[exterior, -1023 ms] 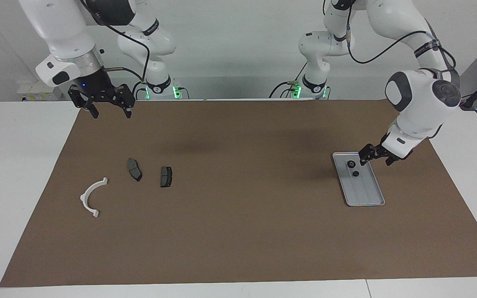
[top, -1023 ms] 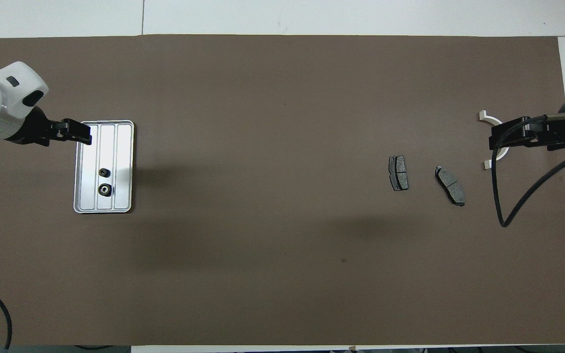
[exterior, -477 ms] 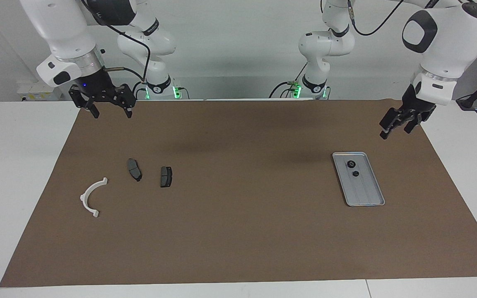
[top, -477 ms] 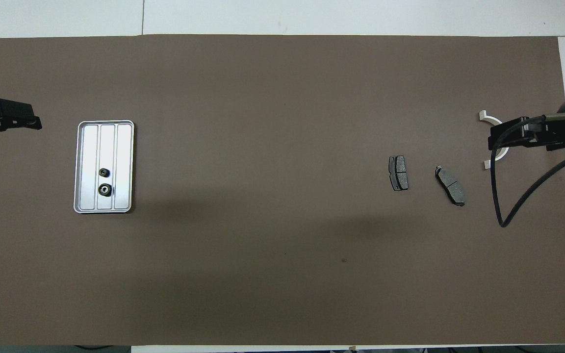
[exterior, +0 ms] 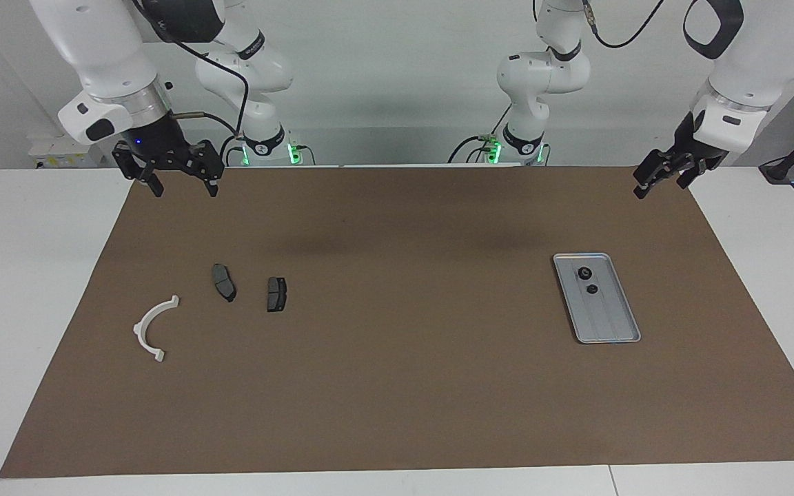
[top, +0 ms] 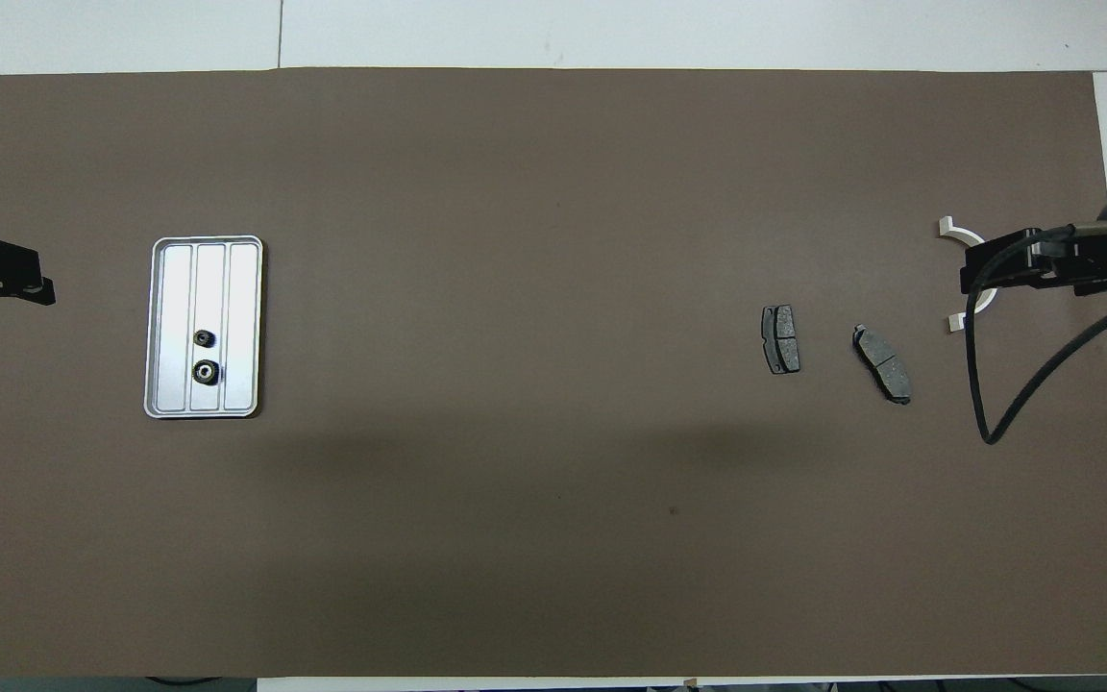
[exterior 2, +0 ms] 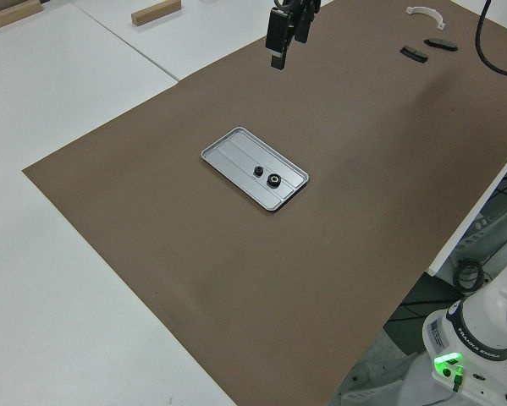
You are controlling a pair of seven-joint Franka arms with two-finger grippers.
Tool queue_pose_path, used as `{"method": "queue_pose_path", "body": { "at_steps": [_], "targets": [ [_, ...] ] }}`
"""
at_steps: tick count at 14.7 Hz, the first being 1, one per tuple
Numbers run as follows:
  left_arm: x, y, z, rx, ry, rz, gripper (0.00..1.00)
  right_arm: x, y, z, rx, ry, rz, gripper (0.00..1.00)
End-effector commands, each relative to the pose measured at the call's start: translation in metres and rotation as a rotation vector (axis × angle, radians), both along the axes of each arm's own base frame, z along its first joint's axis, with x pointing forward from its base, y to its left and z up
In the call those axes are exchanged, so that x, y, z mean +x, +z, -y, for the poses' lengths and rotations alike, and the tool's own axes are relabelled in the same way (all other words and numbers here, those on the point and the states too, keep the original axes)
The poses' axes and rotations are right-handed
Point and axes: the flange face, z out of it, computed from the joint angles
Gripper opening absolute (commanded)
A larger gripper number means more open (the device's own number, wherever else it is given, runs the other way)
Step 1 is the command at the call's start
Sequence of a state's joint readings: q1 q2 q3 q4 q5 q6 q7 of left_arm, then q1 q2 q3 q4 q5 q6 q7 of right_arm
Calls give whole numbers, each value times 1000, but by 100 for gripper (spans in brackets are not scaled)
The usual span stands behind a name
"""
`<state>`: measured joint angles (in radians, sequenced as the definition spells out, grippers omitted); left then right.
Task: Pick bearing gear from pile to tray
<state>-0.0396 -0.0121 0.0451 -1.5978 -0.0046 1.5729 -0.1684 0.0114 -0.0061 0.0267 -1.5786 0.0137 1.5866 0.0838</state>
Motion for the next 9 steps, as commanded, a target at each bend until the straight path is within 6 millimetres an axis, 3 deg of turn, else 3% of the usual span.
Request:
{"method": "queue_pose_path", "body": {
  "at_steps": [1,9],
  "targets": [
    [5,-2,2,7,-21,-27,100,-6,-1,3,-10,-17,-12,100],
    [0,-4,3,-11,-21,-51,100,-6,0,1,-10,-16,-9,100]
  ]
}}
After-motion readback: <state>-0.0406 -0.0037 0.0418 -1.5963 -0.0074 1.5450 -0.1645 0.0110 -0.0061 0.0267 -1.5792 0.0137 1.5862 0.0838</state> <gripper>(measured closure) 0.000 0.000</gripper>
